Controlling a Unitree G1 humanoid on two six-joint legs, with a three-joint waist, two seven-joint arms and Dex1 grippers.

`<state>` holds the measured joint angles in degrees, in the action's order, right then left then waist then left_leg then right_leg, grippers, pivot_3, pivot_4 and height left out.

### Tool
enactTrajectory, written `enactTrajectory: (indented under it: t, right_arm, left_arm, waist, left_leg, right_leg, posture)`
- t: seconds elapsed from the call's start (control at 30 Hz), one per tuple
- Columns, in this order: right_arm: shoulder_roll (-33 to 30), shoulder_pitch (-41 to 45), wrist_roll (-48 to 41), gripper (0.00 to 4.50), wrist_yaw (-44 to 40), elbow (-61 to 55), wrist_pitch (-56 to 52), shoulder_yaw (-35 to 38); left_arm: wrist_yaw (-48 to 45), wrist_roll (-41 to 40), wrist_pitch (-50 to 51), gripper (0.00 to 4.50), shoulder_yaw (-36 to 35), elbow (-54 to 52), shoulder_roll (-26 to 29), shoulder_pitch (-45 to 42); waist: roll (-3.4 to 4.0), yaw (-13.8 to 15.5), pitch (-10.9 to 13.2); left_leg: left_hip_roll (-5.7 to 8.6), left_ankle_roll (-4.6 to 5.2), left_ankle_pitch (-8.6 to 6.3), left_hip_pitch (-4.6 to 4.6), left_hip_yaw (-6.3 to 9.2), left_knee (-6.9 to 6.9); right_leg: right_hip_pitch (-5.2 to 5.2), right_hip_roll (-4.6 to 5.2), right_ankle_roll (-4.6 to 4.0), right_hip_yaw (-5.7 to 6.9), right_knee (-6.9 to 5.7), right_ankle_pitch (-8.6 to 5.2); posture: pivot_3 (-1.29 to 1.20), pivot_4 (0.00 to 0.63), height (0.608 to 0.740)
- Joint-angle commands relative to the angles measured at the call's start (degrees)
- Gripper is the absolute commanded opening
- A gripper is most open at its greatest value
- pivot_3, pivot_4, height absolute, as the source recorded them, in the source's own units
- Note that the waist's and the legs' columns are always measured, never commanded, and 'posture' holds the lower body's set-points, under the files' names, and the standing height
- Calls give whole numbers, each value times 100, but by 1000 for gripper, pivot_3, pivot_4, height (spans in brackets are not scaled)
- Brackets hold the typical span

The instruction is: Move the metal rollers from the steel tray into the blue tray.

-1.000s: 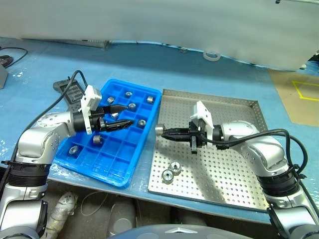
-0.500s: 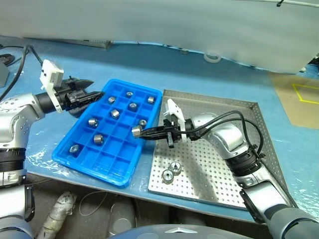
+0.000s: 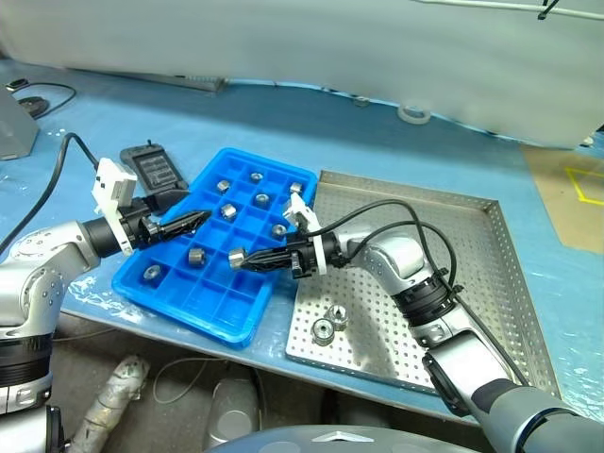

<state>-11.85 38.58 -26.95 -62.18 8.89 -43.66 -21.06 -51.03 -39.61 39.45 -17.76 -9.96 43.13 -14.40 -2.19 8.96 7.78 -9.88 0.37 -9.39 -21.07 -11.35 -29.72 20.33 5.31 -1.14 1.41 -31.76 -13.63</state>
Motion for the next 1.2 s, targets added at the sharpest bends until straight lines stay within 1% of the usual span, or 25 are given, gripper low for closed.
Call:
enactTrajectory:
  t: [0.03,0.13,0.17,0.23,0.33,0.43,0.57,0.7,0.83,0.87,0.93,1.0,1.13,1.2]
  right_arm:
    - [29,125,190,29,-128,91,345,-75]
    - [-20,57,332,29,-255,180,525,-136]
    - [-33,31,330,478,-304,182,516,-132]
    - [-44,-21,270,1049,-366,131,386,-106]
    - [15,-41,185,2039,-279,87,104,-23]
    - [12,-42,291,2039,-185,54,207,19]
    - [-148,-15,469,2039,9,32,595,236]
    - [-300,-10,716,2039,735,35,1164,837]
    - [-370,-228,474,2039,1577,-696,1095,1752]
    - [-383,-309,435,2039,1738,-884,1061,1905]
    - [-360,-519,406,2039,2216,-1283,978,2248]
    - [-376,-741,339,2039,2507,-1628,853,2461]
    - [-480,-1074,276,2039,2752,-2043,710,2584]
    - [-518,-1192,284,2039,2842,-2162,687,2601]
  left_arm:
    - [119,-176,23,4087,-194,-261,5,-35]
    - [190,-219,27,4087,-185,-254,23,-75]
    - [205,-225,22,4087,-179,-248,31,-85]
    - [205,-210,4,4087,-149,-179,54,-146]
    - [180,-154,-27,4087,-59,-1,81,-336]
    - [124,-83,-66,4087,77,161,60,-551]
    - [57,-27,-111,4087,277,297,-70,-798]
    - [27,65,-210,4087,537,484,-308,-1004]
    - [-184,310,-344,4087,977,786,-489,-1211]
    - [-309,377,-369,4087,1120,765,-474,-1193]
    - [-939,749,-729,4087,1641,691,-234,-1017]
    - [-1408,854,-864,4087,1859,826,-88,-1050]
    - [-1969,1241,-1273,4087,2214,1217,62,-1243]
    - [-2305,1490,-1576,4087,2411,1464,139,-1303]
  waist:
    - [-1,7,-1]
    - [-2,2,-1]
    - [-2,1,-1]
    - [-2,-4,-2]
    - [-3,-6,-2]
    - [-2,-13,-2]
    - [-3,-21,-2]
    - [-6,-48,-4]
    - [-9,-106,-6]
    - [-15,-146,-10]
    - [-21,-214,-15]
    - [-26,-299,-18]
    - [-15,-436,-13]
    - [-10,-506,-11]
  left_leg:
    - [1,0,0,-1,1,0]
    - [2,0,0,-2,5,1]
    - [1,0,0,-2,7,1]
    - [0,0,0,-3,10,4]
    - [-2,0,0,-3,14,5]
    - [-1,0,0,-2,14,4]
    - [2,0,0,0,14,0]
    - [6,-1,0,-1,11,-4]
    - [4,-1,1,-2,9,-8]
    - [3,-1,1,-2,8,-8]
    - [3,0,0,-2,8,-5]
    - [2,4,-2,-1,6,-1]
    - [-4,3,-2,2,4,0]
    - [-4,2,-1,7,1,-1]
  right_leg:
    - [0,0,1,1,0,1]
    - [0,-1,4,3,0,2]
    - [0,-3,12,4,0,7]
    - [1,-7,23,5,0,13]
    - [0,-11,23,6,1,13]
    - [0,-10,21,5,-1,12]
    - [-3,-7,20,3,-1,12]
    - [-3,-4,24,0,-4,14]
    - [-2,-7,24,-2,-5,15]
    - [-2,-8,25,-4,-6,15]
    - [-3,-11,25,-4,-3,15]
    - [-4,-15,26,-9,1,15]
    - [-2,-19,24,-9,1,14]
    - [-3,-17,6,-13,0,4]
  posture:
    - [261,150,740]
    - [256,150,740]
    - [256,150,740]
    - [242,150,740]
    - [226,150,740]
    - [208,150,740]
    - [164,150,740]
    - [98,150,740]
    - [24,150,740]
    - [7,150,740]
    - [-15,150,740]
    - [-41,150,740]
    - [-86,150,740]
    - [-114,150,740]
